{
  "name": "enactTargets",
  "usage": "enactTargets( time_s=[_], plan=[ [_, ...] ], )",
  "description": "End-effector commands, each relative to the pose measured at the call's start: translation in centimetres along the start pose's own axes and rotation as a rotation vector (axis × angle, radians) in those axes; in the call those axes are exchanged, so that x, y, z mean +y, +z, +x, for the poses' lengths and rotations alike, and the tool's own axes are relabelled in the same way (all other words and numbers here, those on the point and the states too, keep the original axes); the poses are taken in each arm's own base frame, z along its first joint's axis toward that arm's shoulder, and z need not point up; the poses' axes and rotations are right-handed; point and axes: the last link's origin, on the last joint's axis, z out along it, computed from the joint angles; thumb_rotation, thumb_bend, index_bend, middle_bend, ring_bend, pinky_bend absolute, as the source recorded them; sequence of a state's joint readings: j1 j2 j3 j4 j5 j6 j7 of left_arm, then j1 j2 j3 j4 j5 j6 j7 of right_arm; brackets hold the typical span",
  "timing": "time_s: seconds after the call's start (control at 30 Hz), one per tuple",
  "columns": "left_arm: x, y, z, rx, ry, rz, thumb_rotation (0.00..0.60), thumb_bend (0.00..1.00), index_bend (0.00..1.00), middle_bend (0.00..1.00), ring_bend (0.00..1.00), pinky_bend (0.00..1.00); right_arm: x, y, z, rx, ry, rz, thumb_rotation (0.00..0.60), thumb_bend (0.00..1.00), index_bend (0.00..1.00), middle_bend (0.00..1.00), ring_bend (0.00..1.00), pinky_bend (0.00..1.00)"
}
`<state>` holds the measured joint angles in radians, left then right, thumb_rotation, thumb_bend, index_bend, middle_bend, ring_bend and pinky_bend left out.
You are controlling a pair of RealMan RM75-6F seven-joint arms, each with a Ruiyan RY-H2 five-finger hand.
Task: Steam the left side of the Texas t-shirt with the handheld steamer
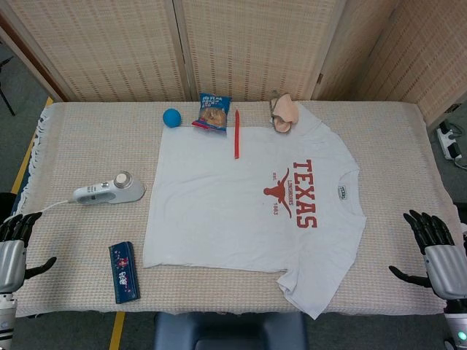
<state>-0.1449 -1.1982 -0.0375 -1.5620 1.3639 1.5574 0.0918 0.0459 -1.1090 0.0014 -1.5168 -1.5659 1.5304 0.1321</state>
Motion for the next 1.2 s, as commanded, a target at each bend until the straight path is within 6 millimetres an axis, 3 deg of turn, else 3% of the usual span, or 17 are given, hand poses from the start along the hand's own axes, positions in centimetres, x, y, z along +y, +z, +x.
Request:
enactTargets(
  time_s=[0.03,0.4,0.53,0.83,1.07,1.2],
  plan=[
    [0.3,0.0,-0.1,-0.005,-0.002,-0.011,0.600,0.11,0.19,0.22,0.14,0.18,-0.1,-0.1,0.1,0.007,0.001,0.001,0.523,0.03,0.00,0.04,0.00,0.01],
    [0.5,-0.1,-0.2,-0.031,-0.014,-0.016,0.600,0.11,0.20,0.23,0.15,0.18,-0.3,-0.2,0.0,0.013,0.010,0.026,0.550,0.03,0.00,0.04,0.00,0.01],
    [1.0,1.0,-0.3,-0.023,-0.044,-0.023,0.600,0.11,0.22,0.25,0.16,0.18,-0.3,0.0,0.1,0.014,0.010,0.034,0.548,0.03,0.00,0.04,0.00,0.01],
    [4.3,7.9,-0.7,-0.038,-0.074,-0.080,0.600,0.15,0.26,0.25,0.17,0.20,-0.8,0.8,0.8,0.024,-0.009,0.073,0.548,0.03,0.00,0.04,0.00,0.01],
    [7.7,13.6,-3.1,-0.097,-0.022,-0.100,0.600,0.18,0.25,0.25,0.16,0.20,-0.8,0.5,1.2,0.032,-0.016,0.070,0.547,0.03,0.00,0.04,0.00,0.01],
    [8.7,15.8,-5.0,-0.128,0.008,-0.079,0.600,0.19,0.25,0.24,0.15,0.20,-0.7,0.3,1.3,0.034,-0.021,0.060,0.548,0.03,0.00,0.04,0.00,0.01]
  ],
)
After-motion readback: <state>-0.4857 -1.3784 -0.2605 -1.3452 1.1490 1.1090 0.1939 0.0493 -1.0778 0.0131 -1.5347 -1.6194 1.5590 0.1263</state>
